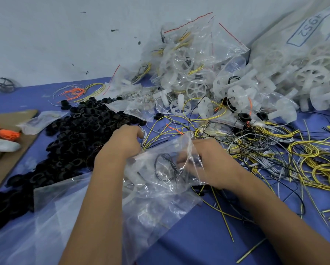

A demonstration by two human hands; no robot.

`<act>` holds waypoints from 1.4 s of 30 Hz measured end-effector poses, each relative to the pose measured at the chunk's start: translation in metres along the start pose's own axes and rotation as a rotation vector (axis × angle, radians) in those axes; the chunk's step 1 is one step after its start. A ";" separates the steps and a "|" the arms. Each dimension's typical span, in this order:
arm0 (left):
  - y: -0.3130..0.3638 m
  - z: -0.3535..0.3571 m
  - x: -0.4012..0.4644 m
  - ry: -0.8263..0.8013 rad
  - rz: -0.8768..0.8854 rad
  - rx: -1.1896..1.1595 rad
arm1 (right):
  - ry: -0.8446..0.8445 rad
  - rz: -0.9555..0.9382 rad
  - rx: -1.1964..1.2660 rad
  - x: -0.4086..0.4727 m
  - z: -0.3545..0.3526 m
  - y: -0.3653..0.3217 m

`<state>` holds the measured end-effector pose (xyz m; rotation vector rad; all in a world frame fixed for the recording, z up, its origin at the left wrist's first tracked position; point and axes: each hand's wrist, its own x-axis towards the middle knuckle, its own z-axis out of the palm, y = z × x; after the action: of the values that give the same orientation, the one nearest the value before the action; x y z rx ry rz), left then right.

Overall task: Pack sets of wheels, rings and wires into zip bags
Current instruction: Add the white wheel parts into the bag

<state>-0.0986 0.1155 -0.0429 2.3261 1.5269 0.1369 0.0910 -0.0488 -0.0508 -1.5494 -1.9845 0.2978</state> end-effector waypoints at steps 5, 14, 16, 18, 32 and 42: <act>0.006 0.001 -0.003 -0.029 -0.009 0.077 | -0.109 -0.013 0.046 -0.002 0.000 -0.006; 0.014 -0.002 -0.010 -0.030 -0.067 0.113 | -0.109 0.027 0.028 -0.002 0.000 0.000; 0.013 -0.003 -0.011 0.011 -0.079 0.052 | -0.104 0.035 0.047 -0.003 0.000 0.000; 0.010 -0.004 -0.011 0.043 -0.104 -0.030 | -0.072 0.054 0.078 -0.001 0.000 0.001; 0.004 -0.022 -0.012 0.311 0.003 -0.447 | 0.292 0.259 0.233 0.001 0.000 0.017; 0.053 -0.025 -0.030 0.060 0.213 -1.053 | 0.593 0.443 0.789 0.004 -0.011 0.023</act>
<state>-0.0719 0.0756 0.0022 1.5908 0.8558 0.8391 0.1154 -0.0406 -0.0526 -1.3044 -0.8842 0.6223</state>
